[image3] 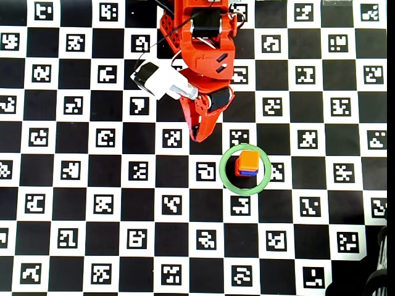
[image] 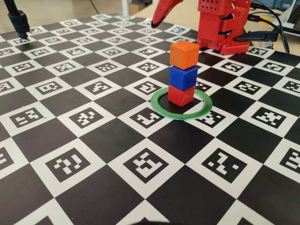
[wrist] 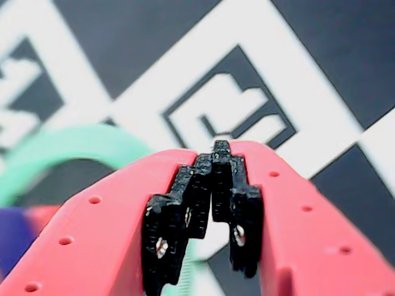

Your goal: Grab the red cube then put it in the green circle then put the blue cube on top and finally the orange cube on top

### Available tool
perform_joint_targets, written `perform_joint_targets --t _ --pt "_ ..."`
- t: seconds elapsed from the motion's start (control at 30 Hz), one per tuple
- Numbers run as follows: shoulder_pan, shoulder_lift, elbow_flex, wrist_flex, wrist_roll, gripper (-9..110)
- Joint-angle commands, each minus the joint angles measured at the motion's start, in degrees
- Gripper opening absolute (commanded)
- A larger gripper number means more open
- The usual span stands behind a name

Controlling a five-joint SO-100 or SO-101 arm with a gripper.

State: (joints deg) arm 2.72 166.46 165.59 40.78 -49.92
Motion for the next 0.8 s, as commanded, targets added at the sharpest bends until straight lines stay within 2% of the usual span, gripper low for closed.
perform_joint_targets --t 0.0,0.3,0.77 --pt "0.26 3.60 2.90 -2.46 -8.26 -6" --pt "0.44 10.99 15.38 -0.44 -24.96 -6" --pt "-0.26 23.91 16.61 23.12 -30.32 -6"
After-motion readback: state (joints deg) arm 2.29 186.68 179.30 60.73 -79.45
